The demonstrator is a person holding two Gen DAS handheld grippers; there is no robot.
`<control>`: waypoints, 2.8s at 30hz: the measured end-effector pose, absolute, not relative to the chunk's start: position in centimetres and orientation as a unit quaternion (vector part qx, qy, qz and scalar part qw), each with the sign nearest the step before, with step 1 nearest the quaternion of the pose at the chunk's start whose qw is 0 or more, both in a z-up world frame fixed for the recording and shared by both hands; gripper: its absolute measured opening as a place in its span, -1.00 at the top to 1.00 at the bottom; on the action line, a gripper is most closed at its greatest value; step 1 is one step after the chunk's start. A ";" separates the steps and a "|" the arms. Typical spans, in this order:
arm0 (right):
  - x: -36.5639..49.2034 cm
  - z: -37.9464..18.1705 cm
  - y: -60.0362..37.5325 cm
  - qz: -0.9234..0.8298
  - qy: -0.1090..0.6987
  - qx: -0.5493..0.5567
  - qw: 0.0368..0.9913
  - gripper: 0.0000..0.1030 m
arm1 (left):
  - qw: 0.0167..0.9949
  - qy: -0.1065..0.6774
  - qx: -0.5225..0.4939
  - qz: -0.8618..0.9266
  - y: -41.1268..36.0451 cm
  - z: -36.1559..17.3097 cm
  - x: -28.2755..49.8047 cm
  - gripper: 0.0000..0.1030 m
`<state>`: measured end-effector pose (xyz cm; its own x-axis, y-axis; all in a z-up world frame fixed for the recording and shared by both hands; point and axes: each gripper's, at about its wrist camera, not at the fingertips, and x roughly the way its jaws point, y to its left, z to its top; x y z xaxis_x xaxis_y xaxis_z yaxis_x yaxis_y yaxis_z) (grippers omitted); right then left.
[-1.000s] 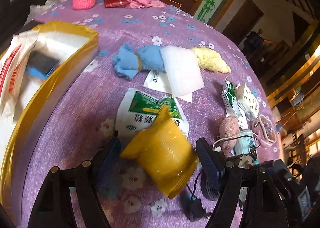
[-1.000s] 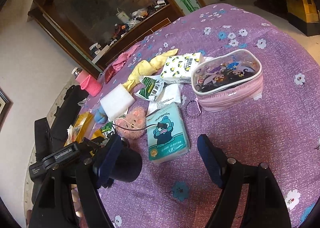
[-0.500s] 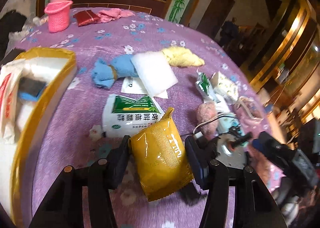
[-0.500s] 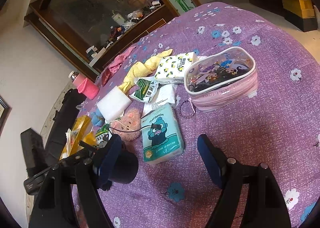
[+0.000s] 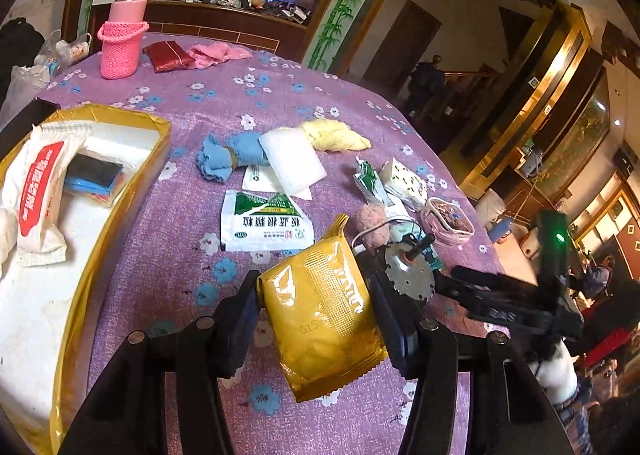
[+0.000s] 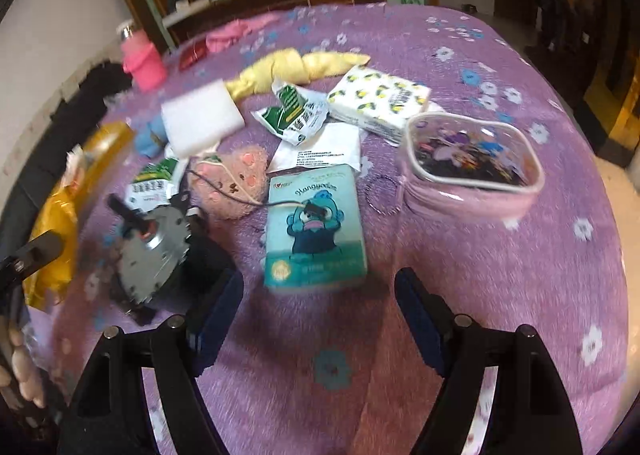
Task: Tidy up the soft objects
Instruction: 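Grasp the teal Hangyodon packet with the right tool while the left tool holds the gold packet, then carry the gold and Hangyodon packets into the foam box and open both tools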
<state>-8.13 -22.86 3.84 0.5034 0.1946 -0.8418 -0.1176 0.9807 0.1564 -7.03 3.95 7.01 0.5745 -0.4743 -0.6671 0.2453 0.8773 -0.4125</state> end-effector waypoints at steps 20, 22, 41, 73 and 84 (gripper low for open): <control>-12.4 4.0 -25.9 0.081 0.488 0.095 0.864 0.21 | 0.871 0.418 -0.133 -0.223 4.1 6.7 -10.2 -0.12; -14.2 4.3 -26.2 0.089 0.486 0.109 0.862 0.21 | 0.869 0.420 -0.131 -0.227 4.1 6.6 -10.8 -0.13; -21.8 8.3 -18.5 0.203 0.450 0.116 0.862 0.20 | 0.826 0.449 -0.135 -0.314 2.8 6.0 -17.9 -0.13; -10.9 11.5 4.8 0.362 0.464 0.047 0.807 0.20 | 0.896 0.358 -0.247 -0.089 23.9 6.8 -14.7 -0.13; -9.0 7.8 9.6 0.345 0.507 0.002 0.790 0.19 | 0.894 0.382 -0.232 -0.015 26.8 3.6 -11.9 -0.21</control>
<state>-9.00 9.57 7.83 0.2485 0.5478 -0.7989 -0.5427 0.7618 0.3536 -11.89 26.80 3.59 0.7071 -0.2041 -0.6770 -0.1503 0.8922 -0.4260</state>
